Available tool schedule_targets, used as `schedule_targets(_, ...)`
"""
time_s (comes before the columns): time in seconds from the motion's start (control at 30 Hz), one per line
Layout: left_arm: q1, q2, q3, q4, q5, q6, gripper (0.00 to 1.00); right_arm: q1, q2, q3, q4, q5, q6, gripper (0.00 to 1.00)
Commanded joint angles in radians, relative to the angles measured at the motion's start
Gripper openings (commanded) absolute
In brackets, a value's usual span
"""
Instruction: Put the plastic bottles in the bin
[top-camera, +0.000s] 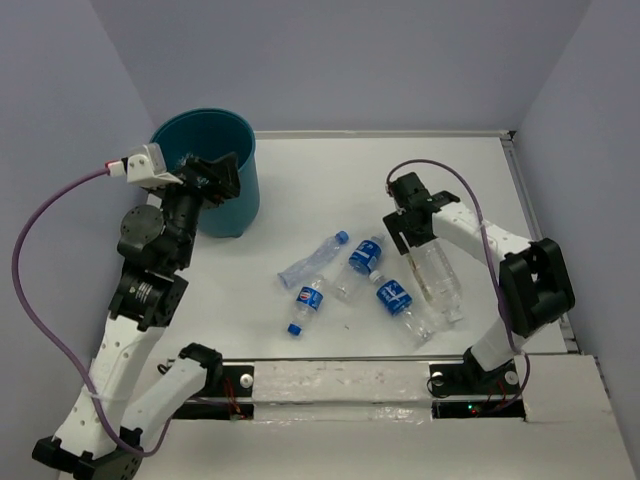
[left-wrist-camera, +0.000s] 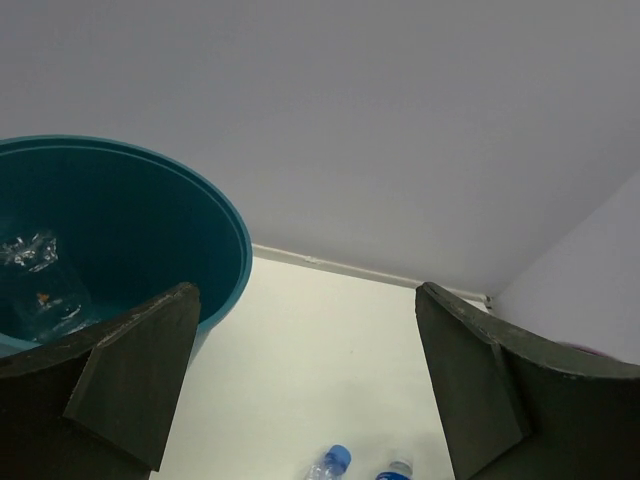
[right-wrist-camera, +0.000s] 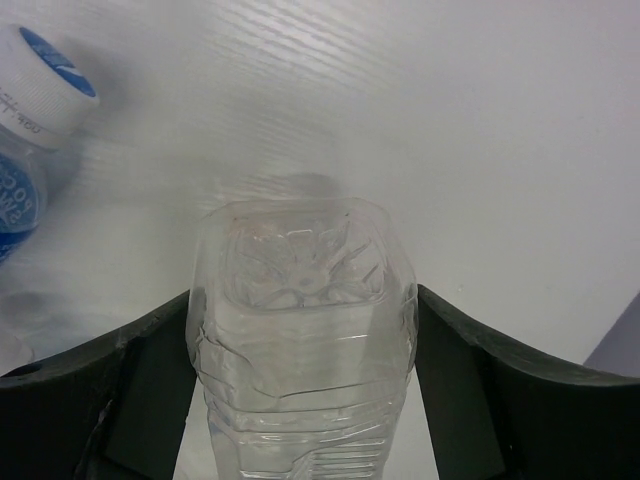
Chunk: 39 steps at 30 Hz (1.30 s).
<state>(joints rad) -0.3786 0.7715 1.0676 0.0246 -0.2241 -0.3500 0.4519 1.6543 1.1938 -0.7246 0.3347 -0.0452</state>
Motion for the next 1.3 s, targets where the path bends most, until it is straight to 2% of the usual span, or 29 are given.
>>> schedule_targets(0.0, -0.003, -0.066, -0.044, 0.031, 0.017, 0.013, 0.99, -0.012, -0.109, 0.041, 0.016, 0.157, 0.007, 0.63)
schedule_targets(0.17, -0.002, -0.121, -0.047, 0.041, 0.022, 0.031, 0.99, -0.012, -0.247, 0.239, -0.05, 0.204, 0.021, 0.59)
schedule_targets(0.3, -0.002, -0.198, -0.081, 0.08, 0.016, 0.039, 0.99, 0.059, -0.353, 0.403, -0.026, 0.162, 0.028, 0.58)
schedule_targets(0.4, -0.002, -0.236, -0.113, 0.095, -0.006, 0.042, 0.99, 0.084, -0.402, 0.467, 0.085, 0.026, 0.042, 0.58)
schedule_targets(0.5, -0.002, -0.247, -0.13, 0.095, -0.029, 0.042, 0.99, 0.108, -0.39, 0.49, 0.299, -0.196, 0.134, 0.58)
schedule_targets(0.57, -0.002, -0.251, -0.139, 0.095, -0.049, 0.039, 0.99, 0.142, -0.367, 0.492, 0.414, -0.282, 0.172, 0.58)
schedule_targets(0.6, -0.002, -0.261, -0.143, 0.095, -0.058, 0.039, 0.99, 0.151, -0.351, 0.492, 0.474, -0.318, 0.194, 0.58)
schedule_targets(0.63, 0.0, -0.265, -0.146, 0.095, -0.07, 0.039, 0.99, 0.16, -0.331, 0.494, 0.613, -0.394, 0.218, 0.58)
schedule_targets(0.7, 0.009, -0.288, -0.156, 0.098, -0.107, 0.04, 0.99, 0.174, -0.25, 0.527, 0.802, -0.448, 0.303, 0.58)
schedule_targets(0.77, 0.01, -0.305, -0.173, 0.1, -0.158, 0.039, 0.99, 0.2, -0.135, 0.581, 0.893, -0.462, 0.372, 0.58)
schedule_targets(0.8, 0.012, -0.314, -0.178, 0.109, -0.168, 0.036, 0.99, 0.209, -0.134, 0.616, 0.927, -0.462, 0.39, 0.58)
schedule_targets(0.83, 0.014, -0.33, -0.19, 0.113, -0.179, 0.036, 0.97, 0.231, -0.052, 0.691, 0.991, -0.464, 0.419, 0.59)
schedule_targets(1.03, 0.015, -0.334, -0.198, 0.121, -0.184, 0.046, 0.97, 0.287, 0.246, 0.944, 1.183, -0.41, 0.488, 0.6)
schedule_targets(1.17, 0.015, -0.321, -0.196, 0.121, -0.153, 0.037, 0.97, 0.298, 0.335, 1.055, 1.231, -0.392, 0.531, 0.6)
schedule_targets(1.27, 0.017, -0.317, -0.195, 0.121, -0.13, 0.031, 0.97, 0.309, 0.363, 1.058, 1.284, -0.376, 0.553, 0.6)
